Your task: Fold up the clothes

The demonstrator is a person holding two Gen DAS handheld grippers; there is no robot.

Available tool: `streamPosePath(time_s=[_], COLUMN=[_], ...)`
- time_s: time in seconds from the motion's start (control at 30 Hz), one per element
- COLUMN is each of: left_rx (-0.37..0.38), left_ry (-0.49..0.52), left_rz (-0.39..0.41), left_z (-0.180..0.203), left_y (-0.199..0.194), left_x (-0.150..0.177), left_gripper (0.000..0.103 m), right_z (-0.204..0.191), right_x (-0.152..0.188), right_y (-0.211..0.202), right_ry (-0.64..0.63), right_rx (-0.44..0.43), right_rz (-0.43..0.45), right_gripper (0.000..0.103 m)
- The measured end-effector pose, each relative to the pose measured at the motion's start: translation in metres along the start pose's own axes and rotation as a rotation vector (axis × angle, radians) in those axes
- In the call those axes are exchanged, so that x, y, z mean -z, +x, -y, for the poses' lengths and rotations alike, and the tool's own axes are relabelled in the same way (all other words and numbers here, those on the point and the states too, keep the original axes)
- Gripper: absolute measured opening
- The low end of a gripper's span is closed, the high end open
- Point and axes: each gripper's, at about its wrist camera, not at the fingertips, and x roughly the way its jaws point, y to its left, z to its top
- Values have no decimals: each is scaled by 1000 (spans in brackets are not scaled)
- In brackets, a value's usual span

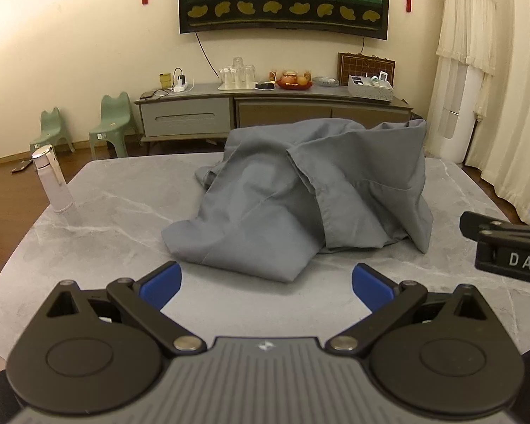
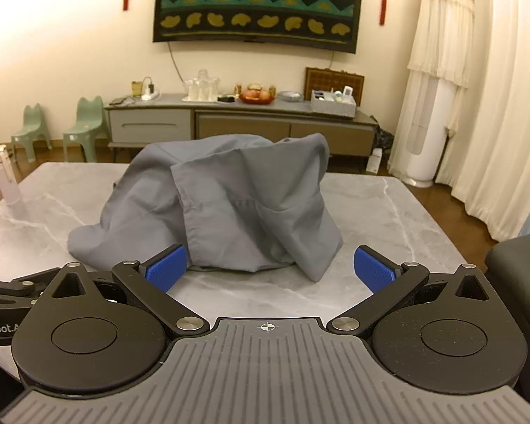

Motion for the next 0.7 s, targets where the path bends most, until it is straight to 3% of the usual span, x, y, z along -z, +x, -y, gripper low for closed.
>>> streamPosePath(time_s=[0.17,0.4,0.7], left_rx=[5,-34,-35], left_ry=[-14,54,42], left_rz=[38,22,-4], left_z=[-14,-1,-4], left_y=[2,12,18], left_x=[5,12,11], left_gripper=[103,103,103], right_z=[-2,-1,-6], right_x=[0,2,6], right_y=[1,6,5], right_ry=[-3,27,29], right_rx=[-1,-19,-55], right_rz=[-1,8,48], right_gripper=[103,103,103])
